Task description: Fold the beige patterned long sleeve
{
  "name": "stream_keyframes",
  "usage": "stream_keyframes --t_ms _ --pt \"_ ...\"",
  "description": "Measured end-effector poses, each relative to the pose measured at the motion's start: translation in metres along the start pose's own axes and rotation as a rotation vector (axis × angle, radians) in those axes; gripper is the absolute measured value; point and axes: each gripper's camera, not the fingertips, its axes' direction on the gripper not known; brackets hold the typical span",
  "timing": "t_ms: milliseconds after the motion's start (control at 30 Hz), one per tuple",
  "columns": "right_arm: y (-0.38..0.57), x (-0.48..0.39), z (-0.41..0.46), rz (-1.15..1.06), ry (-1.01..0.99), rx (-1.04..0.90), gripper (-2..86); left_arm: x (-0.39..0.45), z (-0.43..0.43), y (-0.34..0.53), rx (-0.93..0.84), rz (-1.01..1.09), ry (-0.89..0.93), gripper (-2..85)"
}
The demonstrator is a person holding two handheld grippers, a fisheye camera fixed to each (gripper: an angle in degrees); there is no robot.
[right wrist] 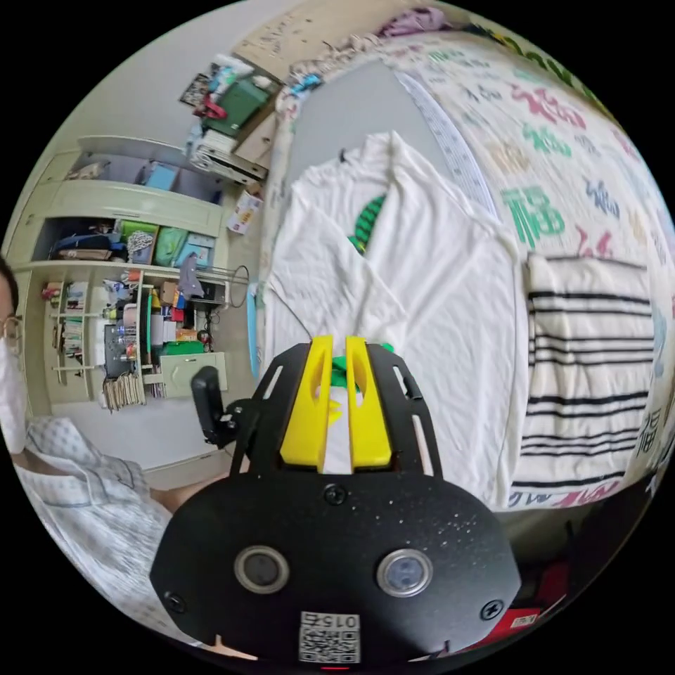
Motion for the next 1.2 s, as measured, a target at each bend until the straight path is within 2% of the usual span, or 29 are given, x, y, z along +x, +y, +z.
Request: stream_keyframes --t_ms 100,167,233,333,433,500,600,667,800,933,1067,1200 --pt "0.0 0.037 0.016 0.067 -0.037 -0.045 9.0 0.005 0.007 0.002 -0.008 -0.007 -0.084 6.7" --pt "-0.003 0.051 0.022 0.083 -0.032 -0.06 9.8 0.006 0.001 -0.001 0.067 -0.039 -0.107 7.4" --pt "-0.006 0.063 0.028 0.088 0.019 -0.092 10.6 0.003 0.002 -0.005 0.119 -0.073 -0.097 7.6" --pt "-0.01 0.083 0.033 0.072 0.076 -0.16 11.9 -0.003 0.025 -0.013 0.093 -0.128 -0.062 8.2" --pt "-0.009 0.095 0.037 -0.024 0.19 -0.236 11.6 -0.006 0.055 -0.013 0.046 -0.179 -0.004 8.3" --pt "-0.007 0.088 0.052 -0.161 0.221 -0.344 8.5 -0.005 0.069 -0.011 0.03 -0.2 0.001 8.3" --pt "-0.005 0.079 0.058 -0.261 0.327 -0.378 2.8 -0.006 0.077 -0.005 0.049 -0.233 -0.002 8.2" --pt "-0.006 0.083 0.05 -0.259 0.294 -0.373 2.2 -0.016 0.069 0.0 0.102 -0.285 0.038 7.9" --pt "-0.001 0.106 0.023 -0.23 0.259 -0.364 3.9 -0.04 0.036 0.01 0.235 -0.38 -0.008 7.8" --pt "-0.023 0.115 -0.026 -0.217 0.235 -0.236 5.6 -0.085 -0.015 0.023 0.445 -0.533 -0.034 8.4" --pt "-0.102 0.086 -0.051 -0.299 0.194 -0.118 6.2 -0.128 -0.049 0.025 0.575 -0.639 -0.068 9.3" --pt "-0.212 0.019 -0.005 -0.453 0.161 -0.133 9.2 -0.161 -0.055 0.013 0.599 -0.678 -0.064 10.0"
